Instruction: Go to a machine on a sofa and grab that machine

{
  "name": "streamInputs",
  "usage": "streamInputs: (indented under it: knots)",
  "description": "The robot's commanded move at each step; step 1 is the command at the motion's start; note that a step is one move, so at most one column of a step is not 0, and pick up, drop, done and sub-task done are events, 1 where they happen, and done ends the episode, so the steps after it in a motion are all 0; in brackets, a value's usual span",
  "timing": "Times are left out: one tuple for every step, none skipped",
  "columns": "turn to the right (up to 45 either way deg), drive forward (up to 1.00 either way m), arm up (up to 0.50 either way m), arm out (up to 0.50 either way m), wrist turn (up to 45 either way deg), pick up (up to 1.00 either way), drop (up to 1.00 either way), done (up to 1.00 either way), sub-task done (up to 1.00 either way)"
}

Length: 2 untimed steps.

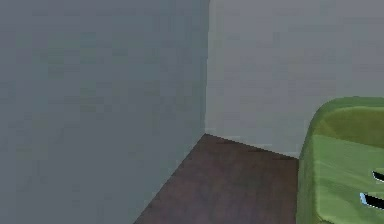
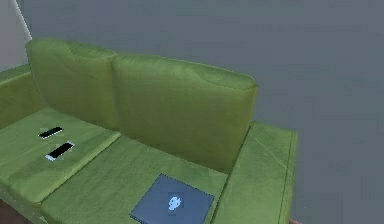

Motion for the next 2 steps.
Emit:
streamInputs:
  knots:
    - [0.0,0.00,0.50,0.00,0.0,0.00,0.00,0.00,0.00]
    - [0.0,0.00,0.10,0.00,0.0,0.00,0.00,0.00,0.00]
